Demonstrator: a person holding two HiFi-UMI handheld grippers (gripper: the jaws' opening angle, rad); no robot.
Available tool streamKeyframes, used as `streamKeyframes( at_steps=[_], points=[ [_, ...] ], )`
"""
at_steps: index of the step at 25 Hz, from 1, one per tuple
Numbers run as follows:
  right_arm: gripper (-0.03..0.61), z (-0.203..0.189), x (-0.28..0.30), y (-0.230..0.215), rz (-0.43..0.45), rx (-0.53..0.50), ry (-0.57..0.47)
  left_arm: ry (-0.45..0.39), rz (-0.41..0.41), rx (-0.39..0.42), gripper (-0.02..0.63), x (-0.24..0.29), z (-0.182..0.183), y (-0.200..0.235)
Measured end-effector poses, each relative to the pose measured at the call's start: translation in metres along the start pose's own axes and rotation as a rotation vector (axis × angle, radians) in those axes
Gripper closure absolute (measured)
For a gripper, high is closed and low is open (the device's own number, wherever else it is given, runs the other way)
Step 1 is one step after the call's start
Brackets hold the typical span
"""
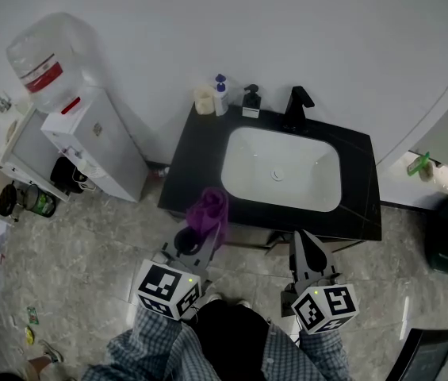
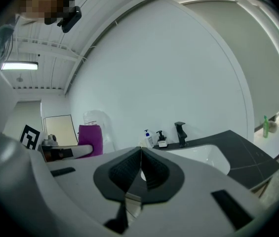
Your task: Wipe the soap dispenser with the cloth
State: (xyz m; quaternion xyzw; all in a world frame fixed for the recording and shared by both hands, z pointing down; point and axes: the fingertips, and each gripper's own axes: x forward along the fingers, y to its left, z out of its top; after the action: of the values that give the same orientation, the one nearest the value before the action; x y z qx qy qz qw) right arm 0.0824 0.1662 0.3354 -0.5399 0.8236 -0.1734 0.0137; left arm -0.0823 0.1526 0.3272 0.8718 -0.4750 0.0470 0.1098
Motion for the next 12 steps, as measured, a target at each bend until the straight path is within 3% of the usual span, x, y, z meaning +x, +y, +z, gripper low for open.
streamKeyframes(
  at_steps=[12],
  points=[
    [0.560, -0.014, 0.000, 0.018, -0.021, 0.025, 0.014, 0.014, -0.030, -0.007, 0.554, -0.017, -0.009, 0.014]
  ],
)
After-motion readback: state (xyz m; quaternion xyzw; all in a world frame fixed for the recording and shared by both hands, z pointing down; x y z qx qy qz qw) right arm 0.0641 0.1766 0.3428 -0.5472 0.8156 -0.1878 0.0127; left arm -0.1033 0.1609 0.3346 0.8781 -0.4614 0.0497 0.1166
